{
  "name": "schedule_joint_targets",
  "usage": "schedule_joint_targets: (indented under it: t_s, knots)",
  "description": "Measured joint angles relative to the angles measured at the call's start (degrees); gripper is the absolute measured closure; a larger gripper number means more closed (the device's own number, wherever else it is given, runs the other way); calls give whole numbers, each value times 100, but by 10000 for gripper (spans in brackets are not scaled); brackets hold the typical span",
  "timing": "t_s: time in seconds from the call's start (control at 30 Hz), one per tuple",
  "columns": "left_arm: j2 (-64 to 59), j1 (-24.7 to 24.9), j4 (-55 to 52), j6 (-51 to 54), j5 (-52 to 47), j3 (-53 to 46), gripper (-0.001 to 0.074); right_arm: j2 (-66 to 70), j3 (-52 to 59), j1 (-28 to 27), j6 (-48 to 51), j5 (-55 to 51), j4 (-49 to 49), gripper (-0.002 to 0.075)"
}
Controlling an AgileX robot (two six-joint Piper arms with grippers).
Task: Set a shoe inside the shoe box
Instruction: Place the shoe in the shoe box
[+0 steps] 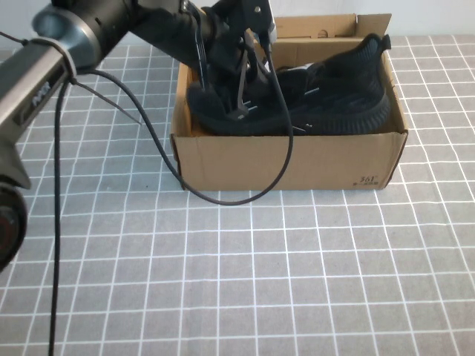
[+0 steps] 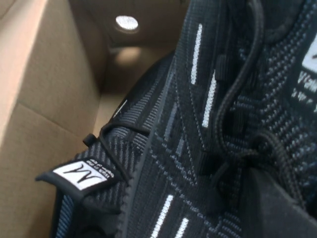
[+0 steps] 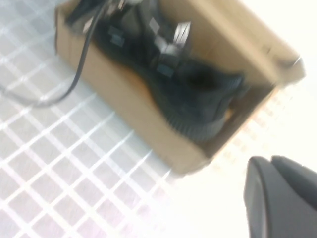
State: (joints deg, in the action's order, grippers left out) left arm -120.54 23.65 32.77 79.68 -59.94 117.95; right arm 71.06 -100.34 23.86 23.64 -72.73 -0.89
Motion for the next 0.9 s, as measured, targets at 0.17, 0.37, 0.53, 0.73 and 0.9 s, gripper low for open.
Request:
schedule_joint_targets:
  t_s: [0.17,0.37,0.53,0.73,0.9]
  knots:
    - [-159,0,149,295,53,0,708,-253,965,0,-12,0,0,742]
    - [-364,0,305,458,105,0,708,-330,1319,0,-21,86,11,742]
    - [-468,0,343,400,468,0,709,-343,1319,0,-21,149,11,742]
    - [-465,-39,368,311,620,47,710,-343,1319,0,-21,207,11,742]
    - [-465,-189,404,216,224,57,710,-343,1319,0,-21,326,11,742]
